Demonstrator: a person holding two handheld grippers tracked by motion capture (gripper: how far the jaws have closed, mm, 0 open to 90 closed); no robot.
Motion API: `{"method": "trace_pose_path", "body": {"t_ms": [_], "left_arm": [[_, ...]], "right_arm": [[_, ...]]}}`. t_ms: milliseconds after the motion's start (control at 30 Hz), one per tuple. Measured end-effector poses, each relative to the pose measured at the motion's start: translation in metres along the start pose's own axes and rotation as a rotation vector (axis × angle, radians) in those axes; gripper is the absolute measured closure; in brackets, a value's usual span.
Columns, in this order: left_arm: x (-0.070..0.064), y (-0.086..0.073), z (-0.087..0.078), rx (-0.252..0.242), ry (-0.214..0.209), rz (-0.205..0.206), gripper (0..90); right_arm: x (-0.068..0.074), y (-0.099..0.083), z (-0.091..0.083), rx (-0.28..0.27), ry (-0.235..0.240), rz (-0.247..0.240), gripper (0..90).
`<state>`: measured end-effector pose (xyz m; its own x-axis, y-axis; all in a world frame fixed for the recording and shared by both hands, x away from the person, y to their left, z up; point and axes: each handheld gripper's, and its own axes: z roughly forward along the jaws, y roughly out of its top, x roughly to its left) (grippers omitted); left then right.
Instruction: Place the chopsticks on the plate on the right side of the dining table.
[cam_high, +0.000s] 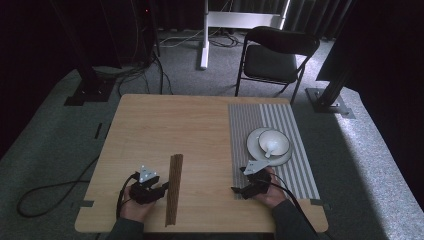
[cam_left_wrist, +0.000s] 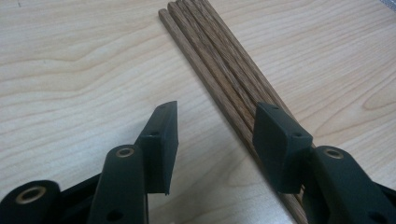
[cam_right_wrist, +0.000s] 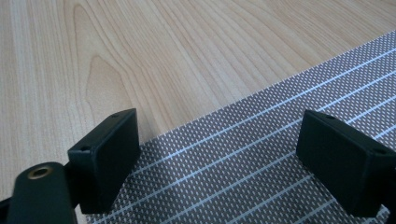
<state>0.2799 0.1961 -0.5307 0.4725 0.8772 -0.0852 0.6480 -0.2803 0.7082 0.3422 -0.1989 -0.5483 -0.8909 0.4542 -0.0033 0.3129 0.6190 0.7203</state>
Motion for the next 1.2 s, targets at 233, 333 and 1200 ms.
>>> {"method": "trace_pose_path", "body": {"t_ms": [233,333,1200], "left_arm": [[-0.003,-0.002,0.002,0.02,-0.013,0.0,54.7],[-0.003,-0.002,0.002,0.022,-0.016,0.002,55.2],[-0.012,-0.006,0.001,0.046,-0.029,0.026,62.2]], "right_arm": [[0.0,0.0,0.0,0.0,0.0,-0.001,12.6],[0.0,0.0,0.0,0.0,0.0,0.0,12.5],[0.0,0.0,0.0,-0.001,-0.001,-0.001,12.5]]}}
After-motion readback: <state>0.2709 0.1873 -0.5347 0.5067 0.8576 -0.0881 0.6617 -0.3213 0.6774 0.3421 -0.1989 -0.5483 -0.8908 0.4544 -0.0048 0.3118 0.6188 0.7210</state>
